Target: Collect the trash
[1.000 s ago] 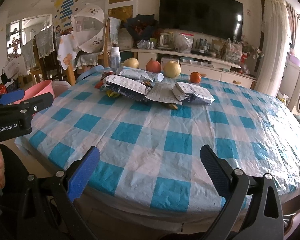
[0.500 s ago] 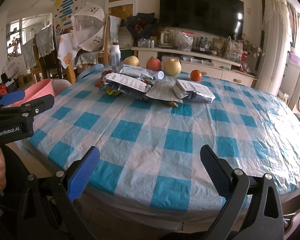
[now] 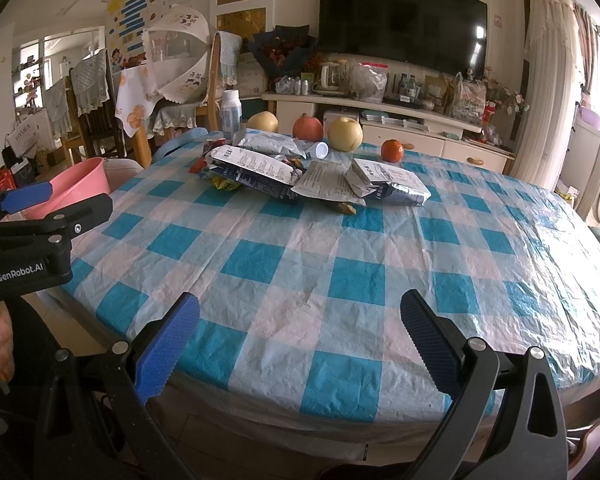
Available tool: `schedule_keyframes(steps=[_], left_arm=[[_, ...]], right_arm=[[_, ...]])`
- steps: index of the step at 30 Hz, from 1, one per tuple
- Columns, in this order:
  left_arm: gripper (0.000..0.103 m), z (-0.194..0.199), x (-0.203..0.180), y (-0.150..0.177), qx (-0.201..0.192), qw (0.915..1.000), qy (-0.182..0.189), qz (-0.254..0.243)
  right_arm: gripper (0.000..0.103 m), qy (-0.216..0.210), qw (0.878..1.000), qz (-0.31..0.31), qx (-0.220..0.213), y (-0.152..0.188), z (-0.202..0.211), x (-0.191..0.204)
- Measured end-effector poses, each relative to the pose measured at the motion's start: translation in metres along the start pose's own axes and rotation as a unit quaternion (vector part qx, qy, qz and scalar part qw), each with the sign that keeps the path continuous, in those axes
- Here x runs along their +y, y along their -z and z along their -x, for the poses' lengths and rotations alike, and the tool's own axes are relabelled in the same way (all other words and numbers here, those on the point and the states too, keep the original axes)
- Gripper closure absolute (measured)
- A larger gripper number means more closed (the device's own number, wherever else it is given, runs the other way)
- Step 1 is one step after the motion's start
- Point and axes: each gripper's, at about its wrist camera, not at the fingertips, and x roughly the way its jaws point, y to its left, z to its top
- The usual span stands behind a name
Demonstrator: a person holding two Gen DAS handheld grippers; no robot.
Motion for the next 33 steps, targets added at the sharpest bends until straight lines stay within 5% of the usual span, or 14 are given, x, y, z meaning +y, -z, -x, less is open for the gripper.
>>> schedule_keyframes(steps=[33], left_arm=[[0.004,-0.035,-0.009,-0.001,0.032,0.9991,-0.012,-0.025]], right_arm=[[0.004,0.005,1.000,-0.010,0.014,-0.007,-0.026,-0.014]])
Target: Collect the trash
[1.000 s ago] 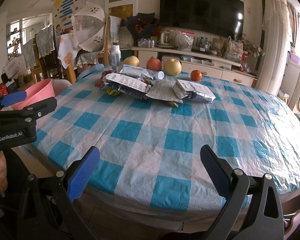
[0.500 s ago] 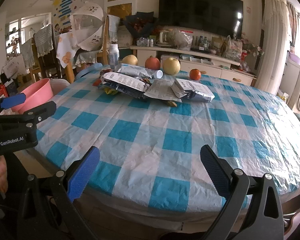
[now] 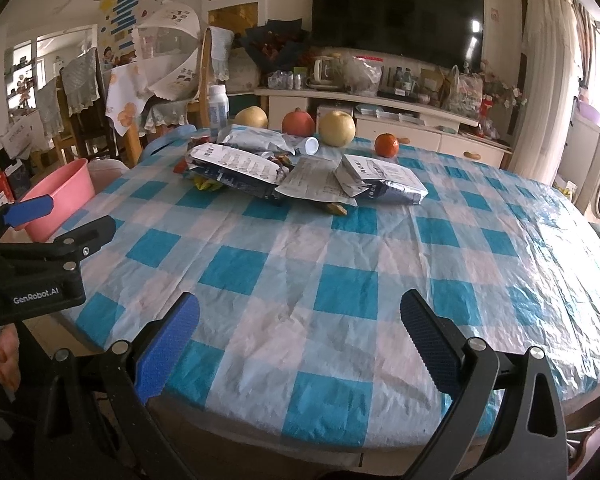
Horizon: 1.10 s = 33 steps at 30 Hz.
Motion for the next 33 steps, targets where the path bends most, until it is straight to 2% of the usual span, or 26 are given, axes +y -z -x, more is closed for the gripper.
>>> schedule_keyframes(steps=[10,23,33], left_arm=[[0.004,-0.015,-0.018,-0.010,-0.001,0.9995,-0.014,-0.029],[0.004,-0.030,-0.025,-0.018,0.007,0.9993,-0.016,-0.034],[0.004,-0.049,-0.028,-0.024,0.007,0.9990,-0.008,-0.044]], right_arm=[[0.004,-0.005,1.000,-0.011,0.010,-0.010,-0.015,-0.011],[0.004,-0.005,0.999,-0.035,0.023,-0.021,-0.034,-0.030],[0.004,-0.008,0.995,-0.093,0.039,-0.032,-0.057,-0.064]])
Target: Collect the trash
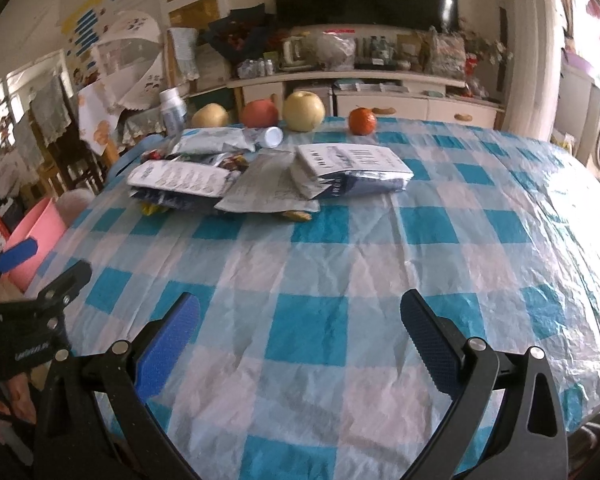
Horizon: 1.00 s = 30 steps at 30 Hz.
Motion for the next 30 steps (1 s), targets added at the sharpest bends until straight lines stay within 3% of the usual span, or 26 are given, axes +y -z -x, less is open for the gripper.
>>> schedule_keyframes(steps=[4,10,12,15,17,21,23,25,30], left_arm=[[0.004,-0.007,0.000,-0.007,0.000,0.9999,0.014,-0.008],[0.004,-0.022,0.009,-0.030,0.006,0.9968,0.079,0.009],[0.004,-0.027,0.006,-0.041,0.002,0.9946,0.101,-0.024],[0.004,-0.041,-0.005,-0.059,-0.012,0.9879,0.098,-0.119],[0.004,-0.051,-0.013,-0.070,-0.015,0.9788,0.096,-0.180],[0.004,-0.079,-0.031,-0.090,0.009,0.9467,0.111,-0.302],[0.004,-0.089,-0.039,-0.097,0.023,0.9320,0.129,-0.338],[0.004,-0.099,-0.045,-0.101,0.033,0.9222,0.141,-0.358],[0.004,-0.125,-0.056,-0.101,0.071,0.9047,0.159,-0.389]], right_arm=[[0.004,-0.011,0.999,-0.051,0.009,-0.012,-0.012,-0.022],[0.004,-0.043,0.993,-0.110,0.008,-0.032,-0.031,-0.050],[0.004,-0.058,0.989,-0.132,0.012,-0.040,-0.041,-0.060],[0.005,-0.088,0.982,-0.165,0.018,-0.050,-0.054,-0.073],[0.005,-0.100,0.978,-0.179,0.023,-0.056,-0.063,-0.079],[0.006,-0.127,0.971,-0.199,0.030,-0.070,-0.083,-0.085],[0.007,-0.132,0.969,-0.207,0.033,-0.077,-0.093,-0.085],[0.015,-0.138,0.966,-0.215,0.036,-0.082,-0.102,-0.087],[0.016,-0.139,0.962,-0.229,0.057,-0.093,-0.127,-0.086]])
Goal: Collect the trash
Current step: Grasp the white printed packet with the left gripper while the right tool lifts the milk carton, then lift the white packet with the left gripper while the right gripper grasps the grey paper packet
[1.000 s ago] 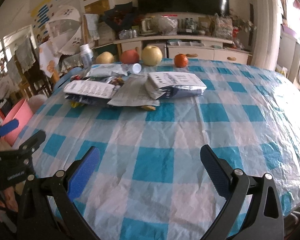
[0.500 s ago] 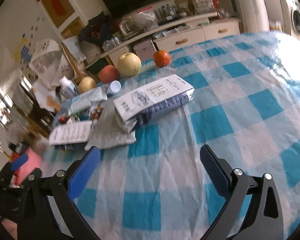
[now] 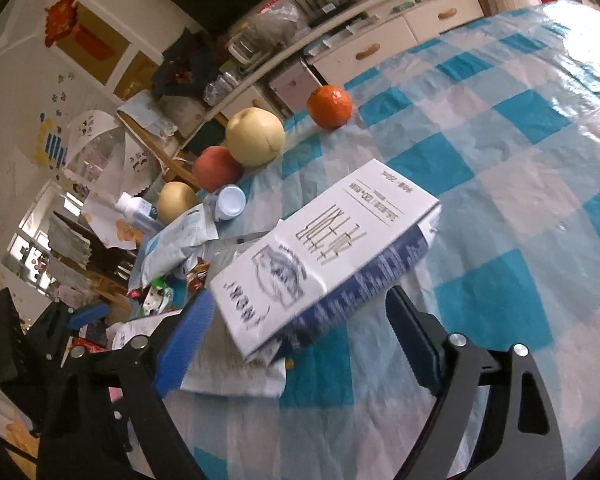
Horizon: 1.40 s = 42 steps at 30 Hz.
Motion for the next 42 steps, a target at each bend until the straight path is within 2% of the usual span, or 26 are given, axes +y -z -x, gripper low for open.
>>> schedule_keyframes(steps=[3,7,8,10,11,14,15,18,24,29,32,34,37,38,42], left_arm=[[0.004,-0.015,-0.005,-0.004,0.017,0.9996,0.013,-0.018],[0.005,-0.025,-0.014,-0.006,0.021,0.9992,0.020,-0.029],[0.007,-0.026,-0.014,-0.006,0.021,0.9992,0.023,-0.025],[0.018,-0.028,-0.016,-0.005,0.020,0.9993,0.028,-0.012],[0.019,-0.028,-0.017,-0.004,0.018,0.9993,0.032,-0.005],[0.039,-0.027,-0.021,-0.001,0.013,0.9962,0.080,0.032],[0.044,-0.027,-0.023,0.000,0.012,0.9954,0.085,0.043],[0.047,-0.020,-0.027,0.005,0.001,0.9917,0.099,0.082],[0.048,-0.009,-0.033,0.020,0.000,0.9835,0.087,0.159],[0.048,0.006,-0.023,0.038,-0.010,0.9690,0.058,0.240],[0.048,0.024,-0.015,0.050,-0.027,0.9532,0.046,0.298],[0.048,0.029,-0.009,0.055,-0.038,0.9477,0.025,0.316],[0.048,0.041,0.001,0.069,-0.059,0.9299,0.014,0.363],[0.048,0.045,0.006,0.076,-0.069,0.9216,0.008,0.382],[0.048,0.049,0.021,0.100,-0.089,0.9006,0.001,0.425]], right_arm=[[0.016,0.017,1.000,0.005,-0.001,-0.006,-0.009,0.003],[0.010,0.031,0.999,0.017,-0.010,-0.011,-0.016,0.008],[0.010,0.034,0.999,0.021,-0.011,-0.011,-0.017,0.009],[0.009,0.042,0.999,0.029,-0.013,-0.014,-0.021,0.011],[0.009,0.045,0.998,0.030,-0.014,-0.015,-0.022,0.011],[0.008,0.065,0.997,0.039,-0.017,-0.017,-0.022,0.011],[0.008,0.074,0.996,0.041,-0.017,-0.018,-0.022,0.012],[0.008,0.089,0.995,0.047,-0.020,-0.020,-0.020,0.011],[0.008,0.105,0.993,0.048,-0.017,-0.018,-0.022,0.013],[0.008,0.103,0.993,0.053,-0.016,-0.018,-0.024,0.017],[0.008,0.108,0.993,0.054,-0.012,-0.018,-0.027,0.017],[0.008,0.110,0.992,0.054,-0.006,-0.017,-0.031,0.017],[0.008,0.117,0.991,0.062,0.003,-0.015,-0.034,0.018],[0.008,0.119,0.991,0.064,0.000,-0.014,-0.032,0.019],[0.008,0.128,0.987,0.095,-0.034,-0.011,-0.012,0.033]])
